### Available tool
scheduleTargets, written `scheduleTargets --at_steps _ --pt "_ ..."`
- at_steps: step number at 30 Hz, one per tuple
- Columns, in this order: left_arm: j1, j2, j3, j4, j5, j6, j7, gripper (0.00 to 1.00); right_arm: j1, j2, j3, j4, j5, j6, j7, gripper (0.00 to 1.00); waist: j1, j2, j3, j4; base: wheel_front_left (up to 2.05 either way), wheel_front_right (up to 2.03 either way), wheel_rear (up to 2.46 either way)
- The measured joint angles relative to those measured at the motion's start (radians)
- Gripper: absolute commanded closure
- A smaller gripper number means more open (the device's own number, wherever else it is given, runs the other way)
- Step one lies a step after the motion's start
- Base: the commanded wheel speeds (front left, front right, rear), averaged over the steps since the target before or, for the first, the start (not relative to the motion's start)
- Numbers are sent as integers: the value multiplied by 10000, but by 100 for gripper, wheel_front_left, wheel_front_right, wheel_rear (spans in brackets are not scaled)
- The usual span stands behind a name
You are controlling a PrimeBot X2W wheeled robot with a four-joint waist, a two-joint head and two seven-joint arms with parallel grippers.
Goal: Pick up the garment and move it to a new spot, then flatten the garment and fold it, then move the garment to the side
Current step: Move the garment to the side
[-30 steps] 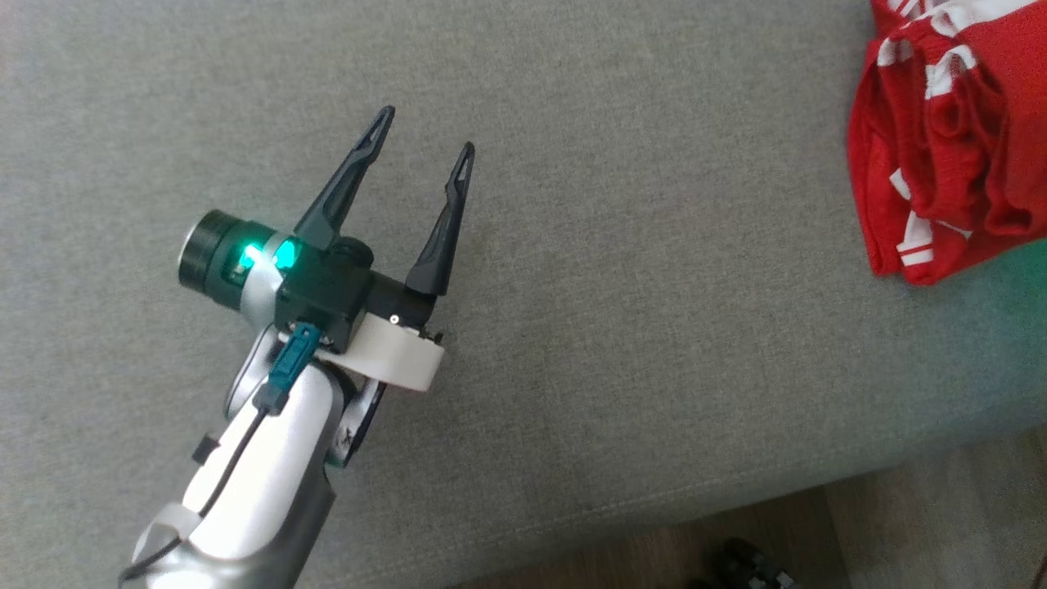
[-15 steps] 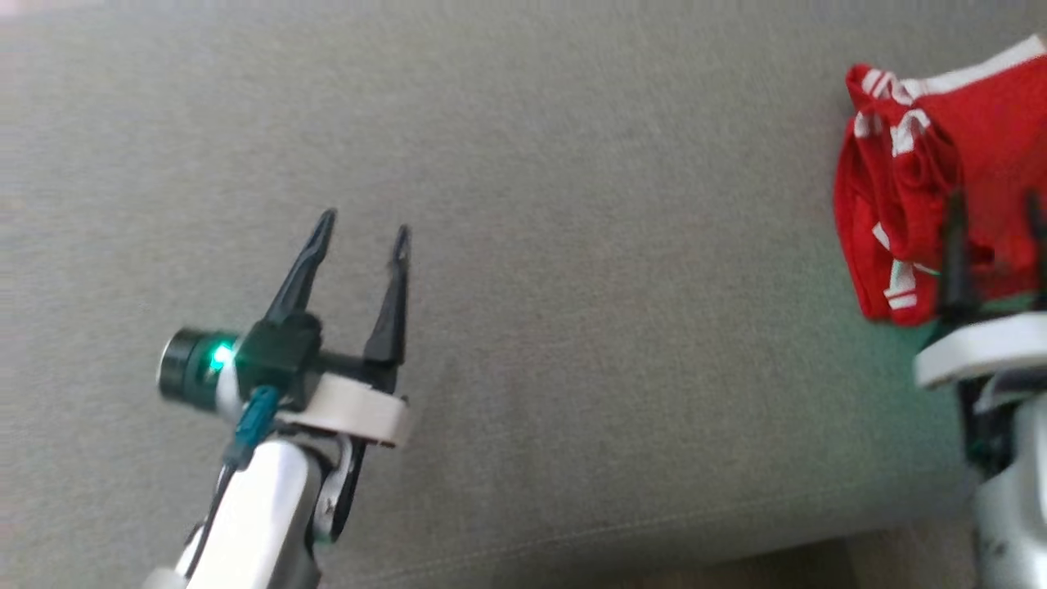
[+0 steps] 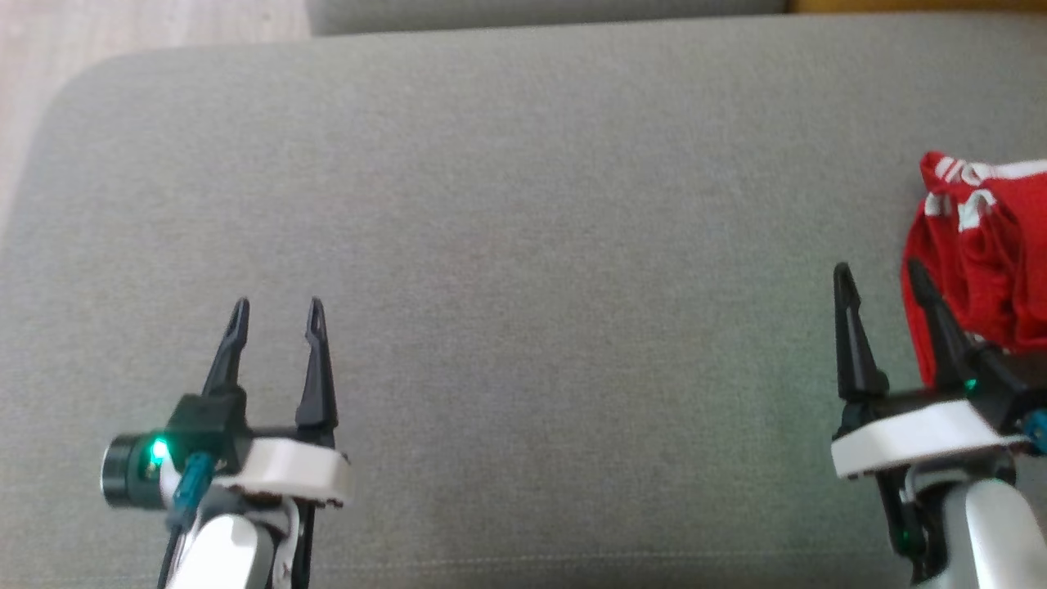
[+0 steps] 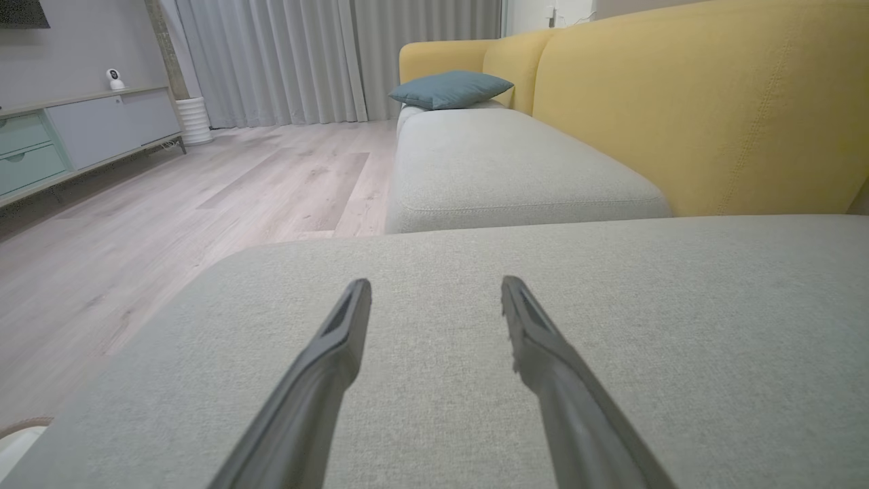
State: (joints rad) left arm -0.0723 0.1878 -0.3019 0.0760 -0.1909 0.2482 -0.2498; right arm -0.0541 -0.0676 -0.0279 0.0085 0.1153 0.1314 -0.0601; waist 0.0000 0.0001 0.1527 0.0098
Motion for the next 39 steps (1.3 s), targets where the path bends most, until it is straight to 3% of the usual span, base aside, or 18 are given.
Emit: scheduleTargets --at_steps 7,20,39 --pt "576 88 161 63 -155 -84 2 0 878 161 -4 -558 4 0 353 0 0 0 -618 249 0 0 0" --pt "1448 359 98 165 -328 -178 174 0 2118 228 -19 -920 324 0 692 0 0 0 -1603 34 0 0 0" --pt "1931 591 -82 81 -301 84 382 0 2331 232 136 -1043 520 0 780 0 -1 0 -1859 -128 0 0 0"
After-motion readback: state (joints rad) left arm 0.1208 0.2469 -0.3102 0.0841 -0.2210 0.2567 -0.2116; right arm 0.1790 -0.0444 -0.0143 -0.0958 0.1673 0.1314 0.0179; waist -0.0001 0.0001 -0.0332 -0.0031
